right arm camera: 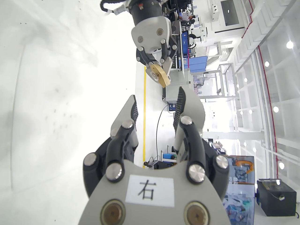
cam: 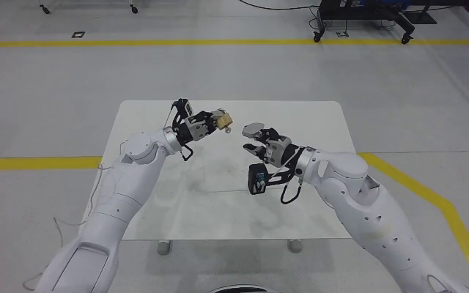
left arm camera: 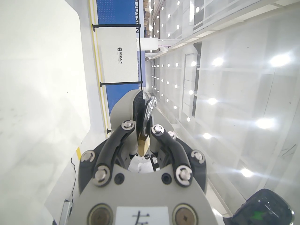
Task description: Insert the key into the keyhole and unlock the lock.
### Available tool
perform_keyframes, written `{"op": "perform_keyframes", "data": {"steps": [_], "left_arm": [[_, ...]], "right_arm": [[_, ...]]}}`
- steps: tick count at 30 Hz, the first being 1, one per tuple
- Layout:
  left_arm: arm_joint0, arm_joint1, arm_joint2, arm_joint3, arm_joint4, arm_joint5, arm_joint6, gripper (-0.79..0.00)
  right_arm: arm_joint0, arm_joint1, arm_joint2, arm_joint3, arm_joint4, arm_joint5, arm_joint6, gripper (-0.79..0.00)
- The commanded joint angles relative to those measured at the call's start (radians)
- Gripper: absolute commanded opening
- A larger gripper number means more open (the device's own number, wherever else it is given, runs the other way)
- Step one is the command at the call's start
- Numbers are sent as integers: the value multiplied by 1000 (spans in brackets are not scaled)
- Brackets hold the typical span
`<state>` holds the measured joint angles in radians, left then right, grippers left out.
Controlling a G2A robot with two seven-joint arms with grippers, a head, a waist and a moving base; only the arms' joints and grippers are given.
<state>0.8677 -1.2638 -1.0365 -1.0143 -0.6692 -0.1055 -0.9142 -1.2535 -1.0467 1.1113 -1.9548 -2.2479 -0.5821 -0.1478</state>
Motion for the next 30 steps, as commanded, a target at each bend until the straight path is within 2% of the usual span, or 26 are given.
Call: {"op": "perform_keyframes", "data": {"steps": [1,8,11,12,13,14,15,19,22,30], "left_arm": [[-1,-1,4,4,-2,16,-3,-785],[7,-1,1,-5,3,10,20,-785],[26,2,-14,-36,48,-59,88,-785],[32,3,-16,-47,77,-84,112,-785],[38,5,-20,-56,101,-111,137,-785],[47,6,-26,-67,119,-140,161,-785],[57,6,-31,-79,126,-161,175,-785],[85,10,-46,-114,160,-198,204,-785],[93,11,-53,-131,172,-195,213,-785],[106,12,-57,-176,230,-226,210,-785]], "right_arm": [[2,0,-2,1,-1,-2,0,0],[2,0,-2,1,-1,-2,0,0],[7,0,-2,37,76,-36,-86,0],[14,0,0,60,111,-62,-118,-299],[26,0,1,83,138,-93,-146,-560],[39,1,2,105,156,-125,-168,-748],[50,1,0,128,174,-150,-183,-785],[105,-1,-31,195,216,-249,-237,-785],[151,-8,-69,240,213,-264,-235,-785],[217,-31,-136,316,243,-187,-207,-785]]}}
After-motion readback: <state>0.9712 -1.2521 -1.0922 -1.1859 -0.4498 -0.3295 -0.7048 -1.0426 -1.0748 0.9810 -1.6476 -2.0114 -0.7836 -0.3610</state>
